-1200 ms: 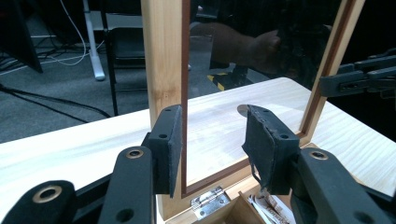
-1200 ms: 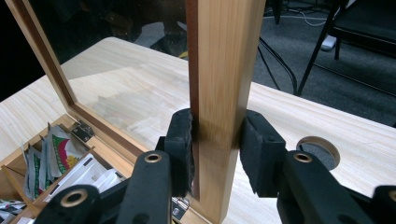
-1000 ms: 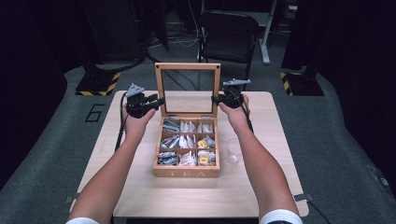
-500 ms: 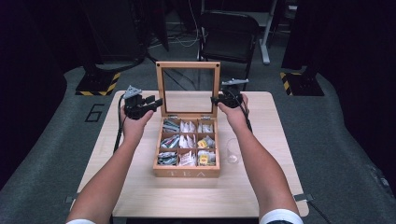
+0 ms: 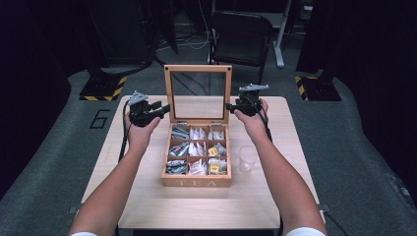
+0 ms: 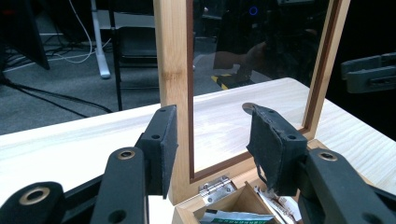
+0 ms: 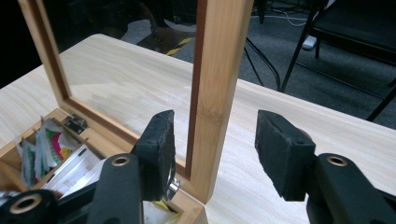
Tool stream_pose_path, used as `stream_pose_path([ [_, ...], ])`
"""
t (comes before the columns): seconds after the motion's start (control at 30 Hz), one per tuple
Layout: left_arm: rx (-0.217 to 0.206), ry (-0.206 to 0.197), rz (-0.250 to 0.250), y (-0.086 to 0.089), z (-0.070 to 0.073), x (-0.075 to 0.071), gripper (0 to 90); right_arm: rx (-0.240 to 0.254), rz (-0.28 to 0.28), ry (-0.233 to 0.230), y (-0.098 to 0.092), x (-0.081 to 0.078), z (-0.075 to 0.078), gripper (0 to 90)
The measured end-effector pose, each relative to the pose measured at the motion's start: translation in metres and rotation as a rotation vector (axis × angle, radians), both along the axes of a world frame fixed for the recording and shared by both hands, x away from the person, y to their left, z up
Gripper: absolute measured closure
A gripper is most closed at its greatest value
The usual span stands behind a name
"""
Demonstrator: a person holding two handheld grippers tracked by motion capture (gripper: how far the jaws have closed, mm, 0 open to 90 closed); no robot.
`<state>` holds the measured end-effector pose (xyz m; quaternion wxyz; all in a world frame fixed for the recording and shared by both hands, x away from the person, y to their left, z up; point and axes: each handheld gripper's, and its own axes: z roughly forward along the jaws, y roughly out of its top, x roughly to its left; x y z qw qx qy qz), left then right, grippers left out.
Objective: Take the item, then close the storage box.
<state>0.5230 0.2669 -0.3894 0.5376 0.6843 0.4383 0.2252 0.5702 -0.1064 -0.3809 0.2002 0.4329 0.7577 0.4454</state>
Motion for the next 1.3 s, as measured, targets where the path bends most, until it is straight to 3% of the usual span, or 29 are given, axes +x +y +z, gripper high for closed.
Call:
stream_pose_path([
  [0.17, 0.01, -0.012, -0.007, 0.0, 0.002, -0.004, 51.1, -0.01, 0.038, 0.002, -0.001, -0.013, 0.006, 48.6],
  [0.4, -0.004, -0.028, -0.016, 0.001, 0.007, -0.009, 47.9, -0.019, 0.048, -0.039, -0.001, -0.034, 0.009, 45.1],
  [0.73, -0.005, -0.041, -0.026, 0.001, 0.011, -0.017, 44.2, -0.046, 0.122, -0.088, 0.004, -0.062, 0.011, 46.9],
  [1.13, -0.02, -0.051, -0.03, 0.007, 0.01, -0.027, 45.2, -0.024, 0.188, -0.082, 0.01, -0.088, 0.009, 48.0],
  [1.3, -0.013, -0.052, -0.037, 0.009, 0.012, -0.031, 45.9, -0.054, 0.202, -0.095, 0.011, -0.099, 0.004, 49.4],
])
